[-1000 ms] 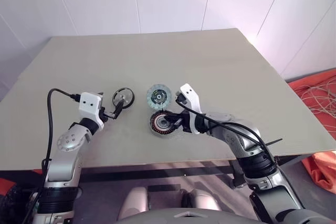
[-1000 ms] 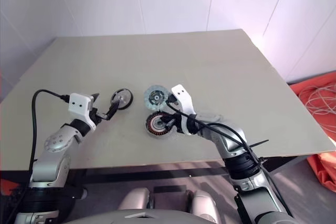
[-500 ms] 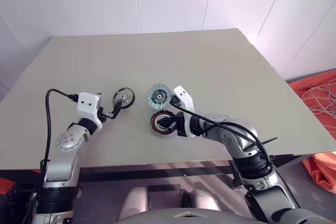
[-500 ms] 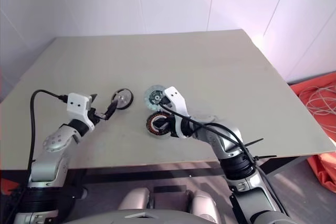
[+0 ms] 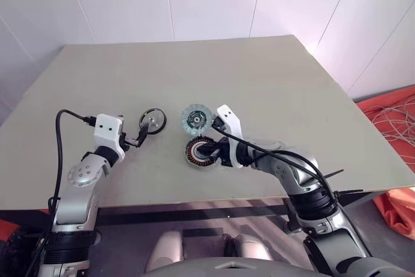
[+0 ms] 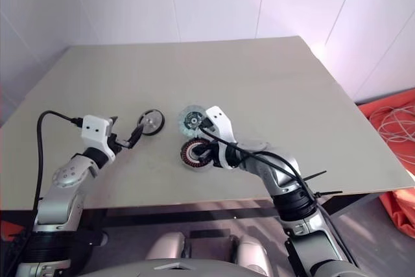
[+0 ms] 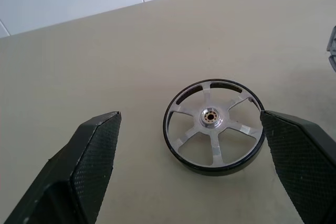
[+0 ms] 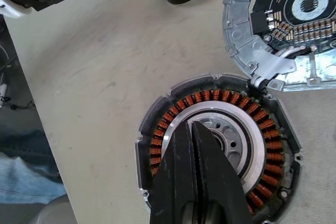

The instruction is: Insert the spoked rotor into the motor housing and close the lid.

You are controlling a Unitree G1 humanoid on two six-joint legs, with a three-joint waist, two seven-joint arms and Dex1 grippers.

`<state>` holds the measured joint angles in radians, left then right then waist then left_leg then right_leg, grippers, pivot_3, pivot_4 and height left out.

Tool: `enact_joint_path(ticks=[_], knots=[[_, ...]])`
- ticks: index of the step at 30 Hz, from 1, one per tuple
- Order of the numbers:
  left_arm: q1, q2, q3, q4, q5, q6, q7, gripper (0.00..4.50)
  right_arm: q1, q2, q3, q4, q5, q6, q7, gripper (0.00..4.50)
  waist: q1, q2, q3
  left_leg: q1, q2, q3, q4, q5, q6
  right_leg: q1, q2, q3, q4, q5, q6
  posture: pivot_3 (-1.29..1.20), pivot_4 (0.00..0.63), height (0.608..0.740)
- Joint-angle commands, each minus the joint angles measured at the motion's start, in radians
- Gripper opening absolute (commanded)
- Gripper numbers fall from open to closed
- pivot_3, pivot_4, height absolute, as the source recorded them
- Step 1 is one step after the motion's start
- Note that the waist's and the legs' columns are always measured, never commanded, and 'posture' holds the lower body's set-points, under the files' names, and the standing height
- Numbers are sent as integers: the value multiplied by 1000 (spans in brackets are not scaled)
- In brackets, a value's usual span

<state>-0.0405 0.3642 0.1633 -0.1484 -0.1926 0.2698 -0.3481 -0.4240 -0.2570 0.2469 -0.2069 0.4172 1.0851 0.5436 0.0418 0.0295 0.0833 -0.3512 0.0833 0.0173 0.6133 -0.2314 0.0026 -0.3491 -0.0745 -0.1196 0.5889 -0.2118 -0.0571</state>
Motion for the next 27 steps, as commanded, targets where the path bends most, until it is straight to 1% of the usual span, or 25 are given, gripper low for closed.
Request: enact_joint_path(ticks=[1,7,13,17,22,25,27], knots=[[-21,9,14,-8,2,-23,2,4500,-26,12,-4,-9,13,-7,4,18,0,0,0,0,0,0,0,0,0,0,0,0,0,0,0,0,0,740],[-10,16,22,-11,2,-27,0,4500,13,37,12,94,-11,-40,0,18,0,0,0,0,0,0,0,0,0,0,0,0,0,0,0,0,0,740],[-2,20,31,-13,-3,-26,1,4500,5,28,11,86,-25,-66,-9,18,-1,-1,0,1,0,0,0,0,0,0,0,0,0,0,0,0,0,740],[-20,-3,47,-13,-35,-2,18,4500,-34,20,-73,10,44,-51,19,18,2,-1,0,0,0,0,0,0,0,0,0,0,0,0,0,0,0,740],[-48,-21,50,-45,-70,172,66,4500,-82,-30,-148,-53,91,-35,42,18,1,-1,0,0,0,0,0,0,-1,0,0,0,0,0,0,0,0,740],[-66,-17,64,-82,-149,285,44,4500,-106,-54,-182,-48,89,-36,32,18,1,-1,-1,0,0,0,-1,0,-1,0,0,0,0,0,0,0,0,740],[-70,-6,68,-93,-167,321,39,4500,-117,-62,-199,-41,87,-40,21,18,1,-1,-1,0,0,0,-1,0,-1,0,0,0,0,0,0,0,0,740]])
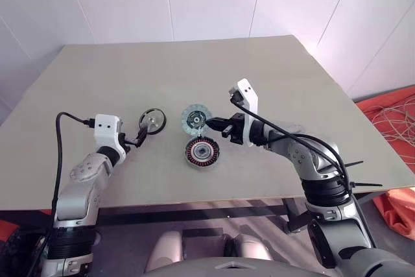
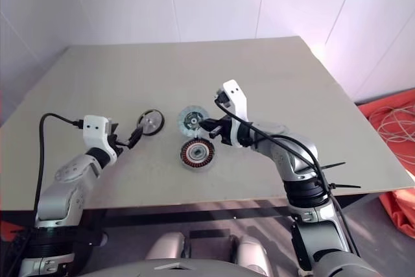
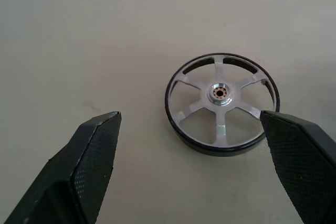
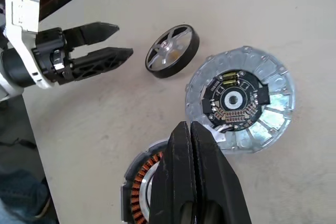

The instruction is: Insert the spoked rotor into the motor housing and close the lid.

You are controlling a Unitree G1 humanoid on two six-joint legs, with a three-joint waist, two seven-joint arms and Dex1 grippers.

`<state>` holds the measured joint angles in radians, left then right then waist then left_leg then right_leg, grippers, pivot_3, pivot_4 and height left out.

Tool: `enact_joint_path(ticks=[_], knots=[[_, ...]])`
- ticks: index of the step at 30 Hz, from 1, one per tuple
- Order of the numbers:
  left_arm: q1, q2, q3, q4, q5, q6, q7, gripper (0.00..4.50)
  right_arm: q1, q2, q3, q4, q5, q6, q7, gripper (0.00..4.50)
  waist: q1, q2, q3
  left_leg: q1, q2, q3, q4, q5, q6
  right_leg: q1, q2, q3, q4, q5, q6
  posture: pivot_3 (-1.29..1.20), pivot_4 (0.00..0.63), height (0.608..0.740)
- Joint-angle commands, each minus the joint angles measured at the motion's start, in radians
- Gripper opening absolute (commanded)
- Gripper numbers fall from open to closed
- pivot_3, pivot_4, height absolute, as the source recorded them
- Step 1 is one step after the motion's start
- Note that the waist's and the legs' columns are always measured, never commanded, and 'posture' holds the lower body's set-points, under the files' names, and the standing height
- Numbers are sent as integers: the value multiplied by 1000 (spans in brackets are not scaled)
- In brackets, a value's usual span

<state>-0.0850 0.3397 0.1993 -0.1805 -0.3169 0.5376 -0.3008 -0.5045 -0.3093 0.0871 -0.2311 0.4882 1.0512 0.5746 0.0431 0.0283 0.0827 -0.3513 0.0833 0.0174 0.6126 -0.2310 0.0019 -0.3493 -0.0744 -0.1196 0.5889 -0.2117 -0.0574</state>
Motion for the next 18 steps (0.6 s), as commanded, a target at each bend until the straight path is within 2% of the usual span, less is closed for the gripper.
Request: enact_joint_path(ticks=[1,11,15,18], knots=[[-27,24,35,-63,-48,64,-8,4500,-44,-15,-50,-11,13,-10,-16,18,0,0,0,0,0,0,0,0,0,0,0,0,0,0,0,0,0,740],[-38,16,52,-47,-93,170,9,4500,-57,-30,-75,30,-4,-33,-53,18,0,0,0,0,0,0,0,0,0,0,0,0,0,0,0,0,0,740],[-60,-26,77,-24,-109,212,64,4500,-55,-30,-71,30,-2,-35,-60,18,1,0,0,0,0,0,0,0,0,0,0,0,0,0,0,0,0,740],[-107,-103,148,2,-201,278,111,4500,-54,-29,-71,31,-2,-37,-64,18,2,0,0,0,0,0,0,0,0,0,0,0,0,0,0,0,0,740]])
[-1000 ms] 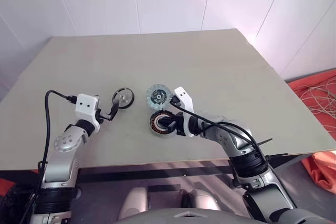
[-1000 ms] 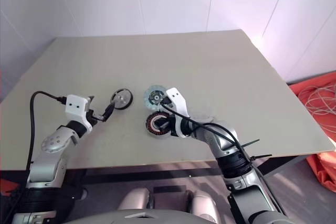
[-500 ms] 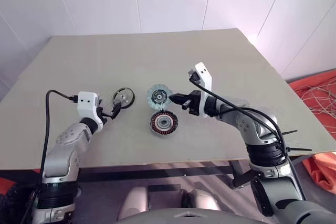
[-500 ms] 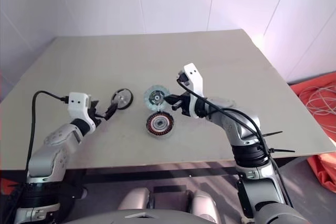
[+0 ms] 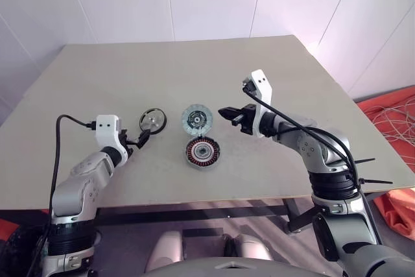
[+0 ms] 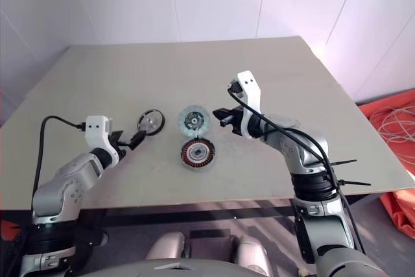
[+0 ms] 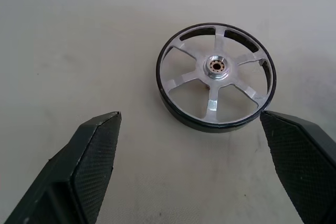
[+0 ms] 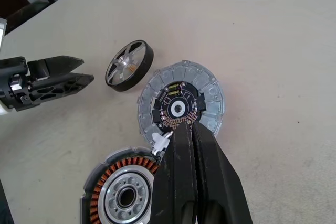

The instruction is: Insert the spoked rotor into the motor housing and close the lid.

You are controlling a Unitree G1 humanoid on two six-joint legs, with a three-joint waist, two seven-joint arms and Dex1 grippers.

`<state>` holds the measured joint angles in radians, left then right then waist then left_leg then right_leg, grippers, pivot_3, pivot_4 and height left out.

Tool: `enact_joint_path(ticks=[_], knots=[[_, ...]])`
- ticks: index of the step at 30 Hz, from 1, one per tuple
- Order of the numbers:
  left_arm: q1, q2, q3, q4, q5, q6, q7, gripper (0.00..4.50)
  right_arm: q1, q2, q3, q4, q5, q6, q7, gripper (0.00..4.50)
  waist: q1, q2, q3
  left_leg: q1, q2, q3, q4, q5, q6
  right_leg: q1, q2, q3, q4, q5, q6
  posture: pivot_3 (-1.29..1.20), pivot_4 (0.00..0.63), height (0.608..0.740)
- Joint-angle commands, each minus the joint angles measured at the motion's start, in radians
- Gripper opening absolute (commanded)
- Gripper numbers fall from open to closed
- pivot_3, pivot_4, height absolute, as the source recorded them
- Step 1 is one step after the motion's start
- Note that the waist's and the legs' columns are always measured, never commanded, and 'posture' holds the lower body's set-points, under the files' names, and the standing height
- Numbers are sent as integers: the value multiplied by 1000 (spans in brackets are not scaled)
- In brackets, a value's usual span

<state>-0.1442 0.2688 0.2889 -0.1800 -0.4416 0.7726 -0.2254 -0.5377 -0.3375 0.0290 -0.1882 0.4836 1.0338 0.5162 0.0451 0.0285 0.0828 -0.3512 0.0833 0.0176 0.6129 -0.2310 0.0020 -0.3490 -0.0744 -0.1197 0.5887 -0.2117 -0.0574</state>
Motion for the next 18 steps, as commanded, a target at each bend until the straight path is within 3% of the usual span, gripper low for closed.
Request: enact_joint_path(ticks=[1,7,18], knots=[[-61,-52,77,11,-100,56,43,4500,-21,0,-13,-12,3,-20,-7,18,0,0,0,0,0,0,0,0,0,0,0,0,0,0,0,0,0,740],[-145,-119,155,87,-191,84,95,4500,-24,3,-14,-11,5,-21,-12,18,0,0,0,0,0,0,0,0,0,0,0,0,0,0,0,0,0,740],[-147,-122,207,128,-226,107,173,4500,-22,2,-22,-7,3,-23,-34,18,1,0,0,-2,0,0,0,-1,1,-1,0,0,-2,0,0,0,0,740]])
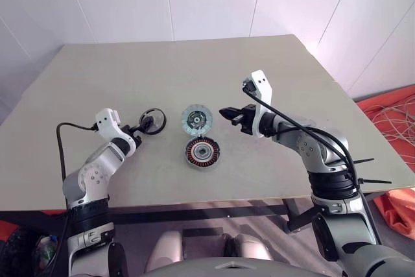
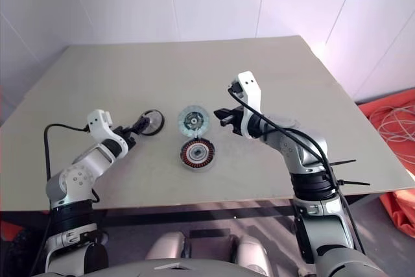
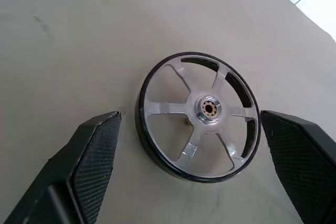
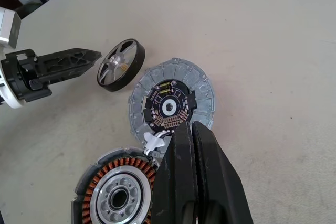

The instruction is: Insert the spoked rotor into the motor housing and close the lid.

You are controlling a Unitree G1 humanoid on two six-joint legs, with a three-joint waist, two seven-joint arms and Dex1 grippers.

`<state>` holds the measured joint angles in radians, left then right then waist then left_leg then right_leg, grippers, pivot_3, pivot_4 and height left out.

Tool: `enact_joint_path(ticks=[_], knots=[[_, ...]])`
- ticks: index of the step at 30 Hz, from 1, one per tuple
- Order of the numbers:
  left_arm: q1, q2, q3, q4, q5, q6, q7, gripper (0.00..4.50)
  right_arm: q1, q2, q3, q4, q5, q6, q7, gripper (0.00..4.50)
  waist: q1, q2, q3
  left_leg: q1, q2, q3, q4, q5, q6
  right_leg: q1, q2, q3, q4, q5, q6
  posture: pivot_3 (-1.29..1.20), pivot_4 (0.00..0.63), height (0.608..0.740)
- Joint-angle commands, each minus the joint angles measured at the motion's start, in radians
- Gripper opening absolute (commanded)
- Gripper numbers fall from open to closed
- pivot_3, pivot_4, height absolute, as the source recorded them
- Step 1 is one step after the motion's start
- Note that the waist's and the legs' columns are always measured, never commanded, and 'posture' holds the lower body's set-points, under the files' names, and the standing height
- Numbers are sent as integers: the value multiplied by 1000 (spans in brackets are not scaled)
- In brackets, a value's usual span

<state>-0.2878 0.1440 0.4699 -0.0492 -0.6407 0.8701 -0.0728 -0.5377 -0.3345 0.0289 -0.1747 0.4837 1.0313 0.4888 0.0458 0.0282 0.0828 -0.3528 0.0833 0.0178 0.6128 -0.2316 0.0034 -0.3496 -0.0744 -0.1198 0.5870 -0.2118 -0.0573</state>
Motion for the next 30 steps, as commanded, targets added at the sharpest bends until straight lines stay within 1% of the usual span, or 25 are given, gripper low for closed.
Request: enact_joint_path(ticks=[1,16,21,30], knots=[[-6,1,30,4,-30,16,29,4500,-21,-1,-22,-20,3,-21,-8,18,0,0,0,0,0,0,0,0,0,0,0,0,0,0,0,0,0,740],[-72,-34,75,39,-163,139,95,4500,-23,2,-17,-20,4,-25,-12,18,6,0,0,0,0,0,0,0,0,0,0,0,-1,0,0,0,0,740],[-95,-56,92,46,-206,138,107,4500,-20,4,-17,-22,4,-26,-17,18,6,0,0,0,0,0,0,0,0,0,0,0,-1,0,0,0,0,740],[-123,-73,82,67,-224,94,98,4500,-22,3,-17,-17,0,-32,-20,18,6,0,0,-1,0,0,-1,0,0,0,0,0,-3,0,1,0,0,740]])
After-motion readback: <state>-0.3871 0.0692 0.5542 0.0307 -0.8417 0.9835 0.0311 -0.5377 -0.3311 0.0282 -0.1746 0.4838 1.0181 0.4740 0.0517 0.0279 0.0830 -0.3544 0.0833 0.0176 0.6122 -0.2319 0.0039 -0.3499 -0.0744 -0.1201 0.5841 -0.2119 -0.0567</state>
